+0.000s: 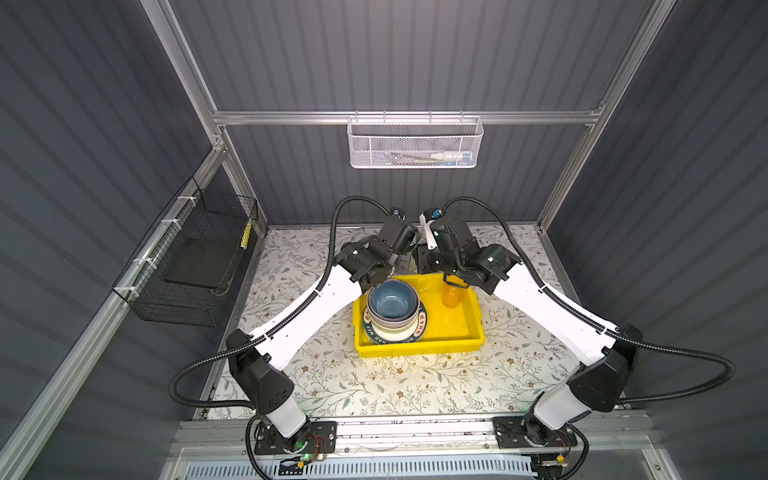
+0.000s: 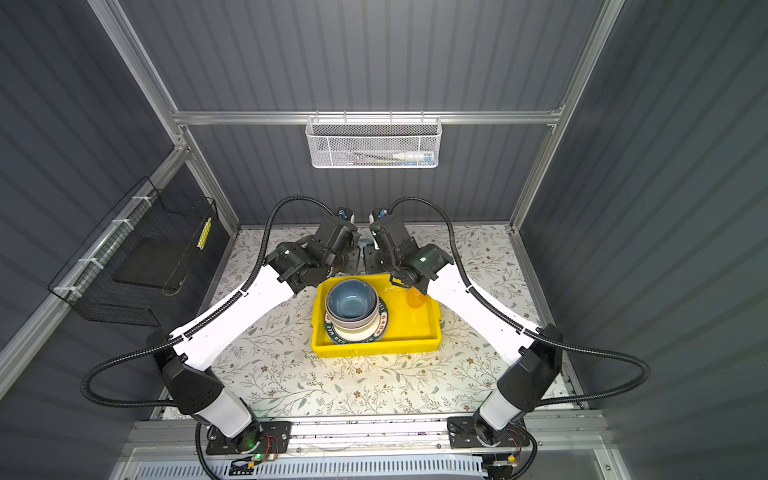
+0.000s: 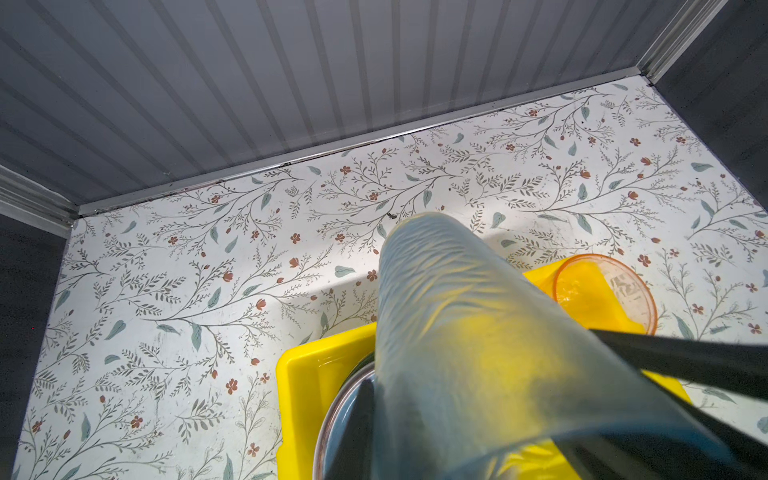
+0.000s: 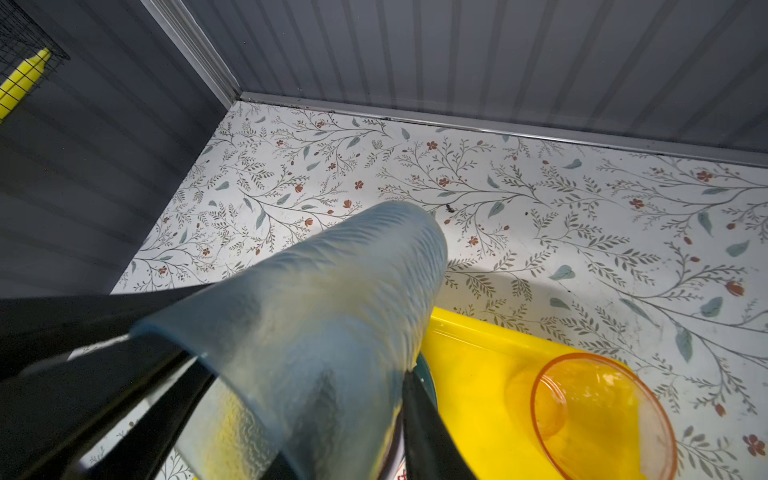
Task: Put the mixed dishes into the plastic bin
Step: 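Carry the blue cup over the bin and hand it to the right gripper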
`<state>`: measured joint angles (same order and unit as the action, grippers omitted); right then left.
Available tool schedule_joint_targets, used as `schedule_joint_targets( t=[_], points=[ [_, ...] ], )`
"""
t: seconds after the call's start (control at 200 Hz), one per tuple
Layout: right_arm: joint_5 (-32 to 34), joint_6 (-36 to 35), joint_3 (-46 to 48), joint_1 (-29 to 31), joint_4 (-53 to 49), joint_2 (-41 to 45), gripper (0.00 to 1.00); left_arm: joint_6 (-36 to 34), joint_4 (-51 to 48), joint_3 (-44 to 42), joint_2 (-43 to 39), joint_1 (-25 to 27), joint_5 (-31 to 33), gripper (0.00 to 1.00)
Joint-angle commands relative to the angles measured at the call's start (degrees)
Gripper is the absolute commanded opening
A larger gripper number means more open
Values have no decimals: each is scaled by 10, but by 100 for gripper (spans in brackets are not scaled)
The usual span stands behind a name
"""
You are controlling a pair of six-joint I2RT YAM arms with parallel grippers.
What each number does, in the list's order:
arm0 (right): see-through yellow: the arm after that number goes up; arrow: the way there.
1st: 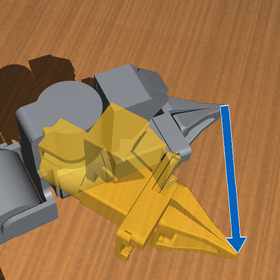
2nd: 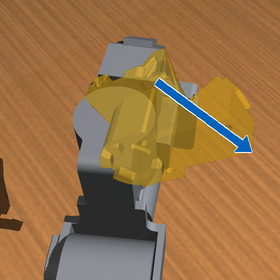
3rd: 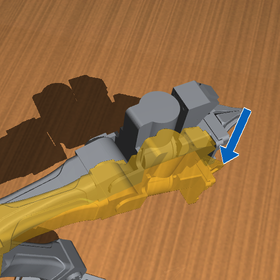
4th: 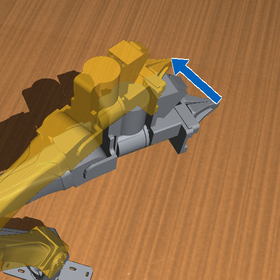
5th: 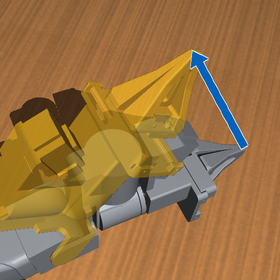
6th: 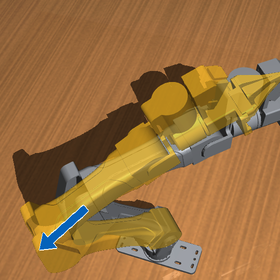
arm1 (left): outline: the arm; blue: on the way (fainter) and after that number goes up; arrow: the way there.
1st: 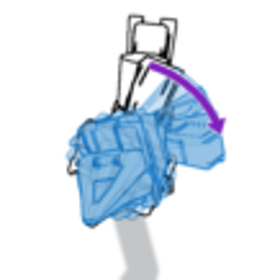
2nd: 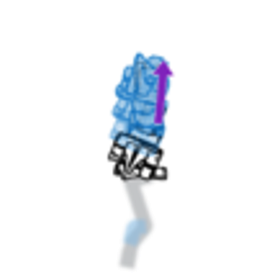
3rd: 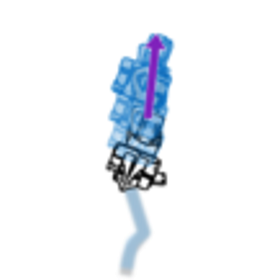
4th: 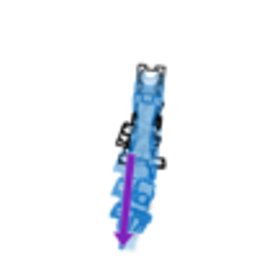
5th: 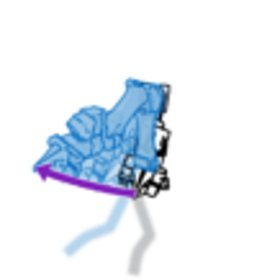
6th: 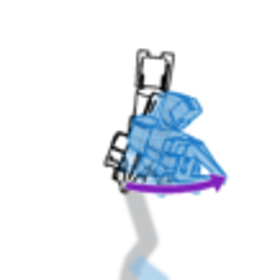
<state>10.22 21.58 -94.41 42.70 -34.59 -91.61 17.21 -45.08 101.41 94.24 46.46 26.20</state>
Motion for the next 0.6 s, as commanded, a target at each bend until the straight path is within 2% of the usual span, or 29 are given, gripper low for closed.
schedule_joint_targets(
  t=[0.0, 0.255, 0.595],
  points=[
    [21, -8, -12, -7, -15, -6, 20, -20, 17, 4, -32, 5, -53, 14],
    [12, -6, -6, -8, -10, 6, 9, -19, 18, -7, -43, 5, -92, 19],
    [-26, 5, 24, -9, 4, 59, 2, 2, -9, -17, -73, 5, -167, 30]
  ],
)
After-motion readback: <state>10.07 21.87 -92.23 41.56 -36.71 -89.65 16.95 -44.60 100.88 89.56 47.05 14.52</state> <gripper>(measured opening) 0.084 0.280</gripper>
